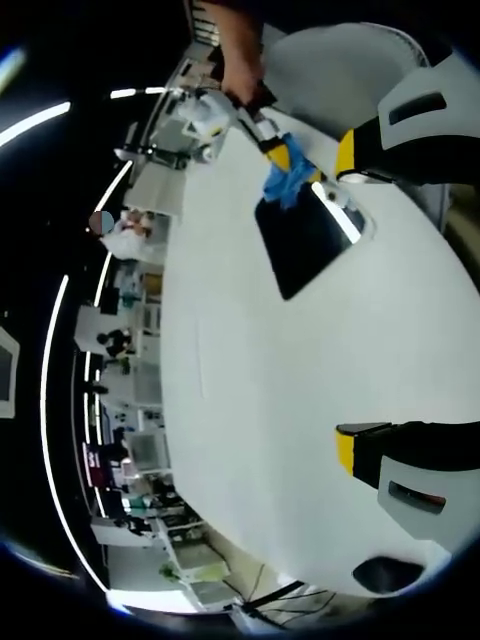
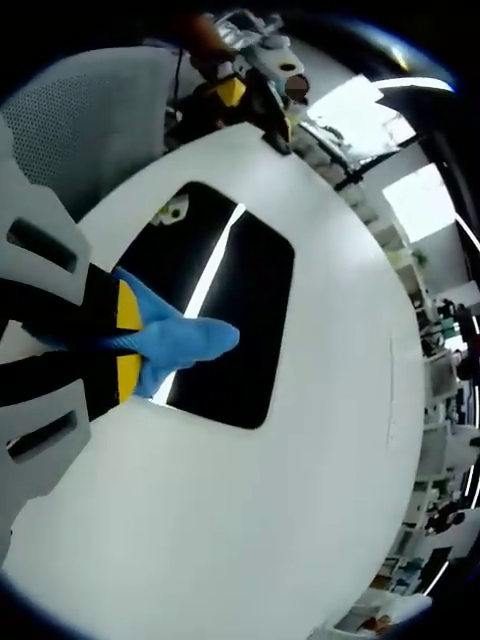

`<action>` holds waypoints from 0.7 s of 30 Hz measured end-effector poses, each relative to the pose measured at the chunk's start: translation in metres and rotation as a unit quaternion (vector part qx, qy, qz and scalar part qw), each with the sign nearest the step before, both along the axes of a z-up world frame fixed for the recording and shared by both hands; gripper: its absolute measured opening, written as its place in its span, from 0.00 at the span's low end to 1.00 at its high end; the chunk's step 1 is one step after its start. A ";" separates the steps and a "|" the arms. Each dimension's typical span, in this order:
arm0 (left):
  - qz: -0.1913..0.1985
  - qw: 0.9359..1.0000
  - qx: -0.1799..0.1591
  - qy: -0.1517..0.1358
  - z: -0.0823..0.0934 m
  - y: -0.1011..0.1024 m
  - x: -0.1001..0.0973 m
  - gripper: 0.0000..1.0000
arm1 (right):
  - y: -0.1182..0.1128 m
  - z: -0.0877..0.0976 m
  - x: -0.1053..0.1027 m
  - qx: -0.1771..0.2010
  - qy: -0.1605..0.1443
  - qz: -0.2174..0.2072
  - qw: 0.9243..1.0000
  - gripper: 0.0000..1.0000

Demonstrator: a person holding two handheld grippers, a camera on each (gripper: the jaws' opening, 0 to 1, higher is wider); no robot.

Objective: Wipe the mirror surface with the cleaning cloth until all visible marks leave the cleaned area.

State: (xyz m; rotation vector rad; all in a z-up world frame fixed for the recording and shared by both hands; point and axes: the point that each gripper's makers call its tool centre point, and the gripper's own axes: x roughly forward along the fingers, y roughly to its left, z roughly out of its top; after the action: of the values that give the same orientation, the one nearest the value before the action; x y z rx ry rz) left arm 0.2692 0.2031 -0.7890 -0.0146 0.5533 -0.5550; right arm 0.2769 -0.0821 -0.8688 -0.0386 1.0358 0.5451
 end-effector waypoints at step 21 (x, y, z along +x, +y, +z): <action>-0.010 1.000 -0.008 0.001 -0.001 -0.003 0.003 1.00 | 0.045 0.000 0.001 -0.018 0.006 0.034 0.999 0.01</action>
State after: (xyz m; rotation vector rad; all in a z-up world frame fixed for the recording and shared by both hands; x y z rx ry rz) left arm 0.2726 0.2002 -0.7902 -0.0249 0.5520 -0.5783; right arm 0.2781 -0.0374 -0.8691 -0.1018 1.0582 0.5887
